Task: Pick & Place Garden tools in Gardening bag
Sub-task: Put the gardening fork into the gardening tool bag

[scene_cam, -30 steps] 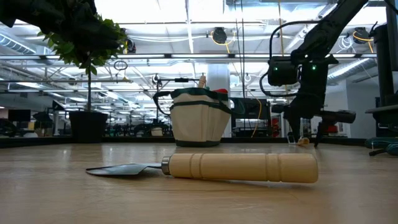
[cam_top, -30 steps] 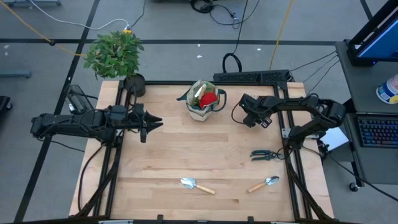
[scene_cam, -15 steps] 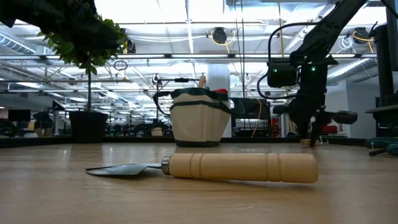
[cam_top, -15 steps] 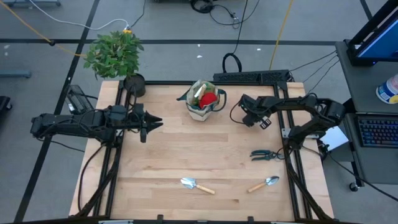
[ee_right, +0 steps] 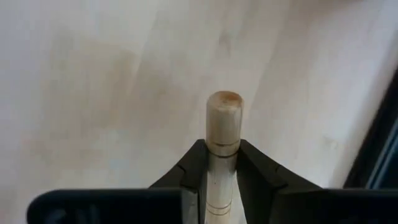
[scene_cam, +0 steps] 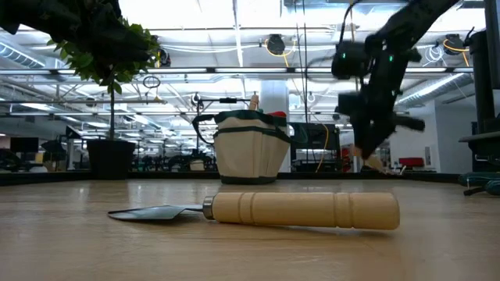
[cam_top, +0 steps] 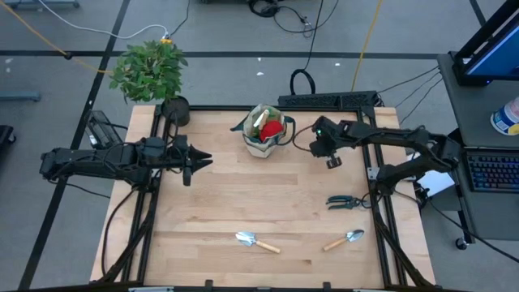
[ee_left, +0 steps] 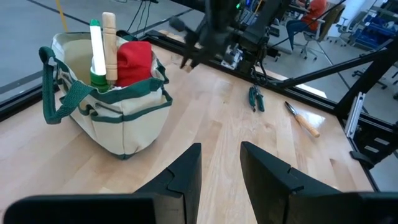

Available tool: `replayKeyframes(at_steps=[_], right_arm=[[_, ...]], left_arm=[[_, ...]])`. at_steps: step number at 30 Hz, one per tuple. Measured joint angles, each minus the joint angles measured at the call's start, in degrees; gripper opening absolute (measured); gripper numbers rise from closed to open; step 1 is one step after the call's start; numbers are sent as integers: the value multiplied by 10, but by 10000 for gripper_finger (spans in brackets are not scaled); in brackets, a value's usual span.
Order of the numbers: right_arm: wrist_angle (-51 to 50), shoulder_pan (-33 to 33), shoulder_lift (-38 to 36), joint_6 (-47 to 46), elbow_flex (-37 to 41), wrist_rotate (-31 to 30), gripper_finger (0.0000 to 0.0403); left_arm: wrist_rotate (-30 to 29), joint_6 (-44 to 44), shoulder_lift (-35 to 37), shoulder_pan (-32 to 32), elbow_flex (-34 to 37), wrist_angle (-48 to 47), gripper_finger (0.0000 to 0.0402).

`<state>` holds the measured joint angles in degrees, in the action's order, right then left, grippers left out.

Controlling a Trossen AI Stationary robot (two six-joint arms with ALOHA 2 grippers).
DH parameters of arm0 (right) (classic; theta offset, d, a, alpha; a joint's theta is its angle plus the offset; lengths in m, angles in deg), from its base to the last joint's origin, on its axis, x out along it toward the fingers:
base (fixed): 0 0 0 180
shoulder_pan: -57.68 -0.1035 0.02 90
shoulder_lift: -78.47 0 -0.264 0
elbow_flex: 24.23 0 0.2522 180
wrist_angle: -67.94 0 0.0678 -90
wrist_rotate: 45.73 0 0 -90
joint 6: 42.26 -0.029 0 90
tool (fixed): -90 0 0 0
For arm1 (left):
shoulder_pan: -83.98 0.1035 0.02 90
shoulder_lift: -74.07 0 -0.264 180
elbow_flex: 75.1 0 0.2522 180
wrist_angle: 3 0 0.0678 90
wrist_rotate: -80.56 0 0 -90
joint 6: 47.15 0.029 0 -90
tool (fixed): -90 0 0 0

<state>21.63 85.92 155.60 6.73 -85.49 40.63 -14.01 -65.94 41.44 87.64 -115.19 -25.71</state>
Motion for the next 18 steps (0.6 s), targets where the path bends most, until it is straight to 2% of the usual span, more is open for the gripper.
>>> replayKeyframes(at_steps=[6,10,14,18], right_arm=[[25,-13,-54,-173,-49,200,51],[126,-13,-72,-301,-53,344,51],[253,-13,-69,-407,-54,428,51],[398,-13,-47,-503,-54,475,51]], left_arm=[[0,0,0,0,0,0,118],[0,-1,0,0,0,0,118],[0,0,0,0,0,0,118],[-1,0,0,0,0,0,118]])
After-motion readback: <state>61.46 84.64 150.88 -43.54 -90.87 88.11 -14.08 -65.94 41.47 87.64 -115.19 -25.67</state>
